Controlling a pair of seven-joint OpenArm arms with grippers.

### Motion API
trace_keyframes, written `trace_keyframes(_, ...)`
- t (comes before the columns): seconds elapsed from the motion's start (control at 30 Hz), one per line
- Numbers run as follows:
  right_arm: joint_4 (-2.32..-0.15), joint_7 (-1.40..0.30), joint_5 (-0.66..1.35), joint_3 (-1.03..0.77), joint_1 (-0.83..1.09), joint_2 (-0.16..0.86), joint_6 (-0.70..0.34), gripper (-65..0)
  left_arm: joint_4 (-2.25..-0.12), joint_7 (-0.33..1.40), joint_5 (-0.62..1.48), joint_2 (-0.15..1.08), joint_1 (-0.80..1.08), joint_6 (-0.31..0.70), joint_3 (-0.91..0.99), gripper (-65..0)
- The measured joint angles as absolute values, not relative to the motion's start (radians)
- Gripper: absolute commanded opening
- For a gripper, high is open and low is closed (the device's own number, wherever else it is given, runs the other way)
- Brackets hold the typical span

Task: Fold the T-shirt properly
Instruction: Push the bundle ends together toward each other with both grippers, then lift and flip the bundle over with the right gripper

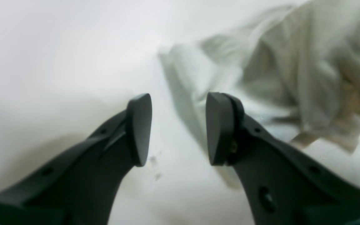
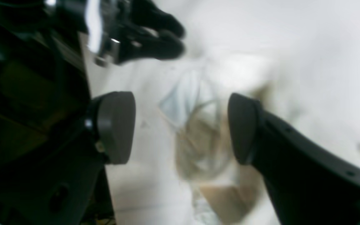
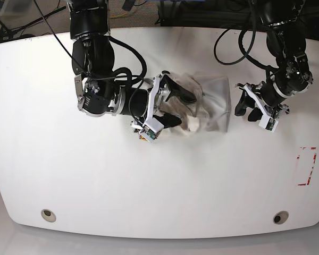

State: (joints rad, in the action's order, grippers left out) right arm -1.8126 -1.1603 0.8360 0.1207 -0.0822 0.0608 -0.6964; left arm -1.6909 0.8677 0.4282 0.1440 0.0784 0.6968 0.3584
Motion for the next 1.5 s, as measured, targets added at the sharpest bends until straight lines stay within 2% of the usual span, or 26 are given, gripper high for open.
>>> trace_keyframes(0.2, -1.837, -1.164, 0.838, 0.109, -0.084, 0.075, -0.698, -21.9, -1.692, 0.868, 0.427, 0.168, 0.084, 0.697, 0.368, -39.3)
trace_keyframes(0.43, -1.836, -1.163, 0.824, -0.032, -0.083, 0.138, -0.69, -21.4, -1.692, 0.865, 0.427, 0.215, 0.107, 0.697, 0.369, -39.3)
trace_keyframes(0.73, -1.835, -1.168, 0.828, -0.035, -0.031, 0.163, -0.692, -21.4, -1.695, 0.864, 0.427, 0.236, 0.137, 0.697, 0.388, -39.3)
trace_keyframes(0.83, -1.835, -1.159, 0.778, -0.004, -0.039, 0.16, -0.692, -21.4, -1.695, 0.867, 0.427, 0.236, 0.138, 0.697, 0.395, -39.3)
trace_keyframes(1.03, -1.835, -1.118, 0.502, 0.051, -0.04, 0.11, -0.692, -22.5, -1.695, 0.86, 0.427, 0.234, 0.156, 0.697, 0.399, -39.3)
trace_keyframes(1.07, -1.835, -1.116, 0.469, 0.068, -0.04, 0.099, -0.692, -25.0, -1.695, 0.865, 0.427, 0.233, 0.159, 0.697, 0.399, -39.3)
trace_keyframes(1.13, -1.834, -1.106, 0.406, 0.094, -0.037, 0.069, -0.693, -34.4, -1.694, 0.866, 0.426, 0.234, 0.16, 0.697, 0.399, -39.3)
trace_keyframes(1.2, -1.834, -1.068, 0.342, 0.1, -0.034, 0.046, -0.699, -49.1, -1.691, 0.863, 0.427, 0.233, 0.157, 0.697, 0.395, -39.3)
trace_keyframes(1.27, -1.834, -1.044, 0.295, 0.104, -0.027, 0.023, -0.698, -60.2, -1.668, 0.859, 0.426, 0.226, 0.149, 0.697, 0.389, -39.3)
trace_keyframes(1.33, -1.834, -1.039, 0.253, 0.114, -0.022, 0.013, -0.696, -64.0, -1.638, 0.851, 0.424, 0.208, 0.146, 0.694, 0.379, -39.3)
trace_keyframes(1.5, -1.856, -1.04, 0.281, 0.131, -0.017, 0.004, -0.697, -64.2, -1.6, 0.869, 0.417, 0.143, 0.125, 0.697, 0.341, -39.3)
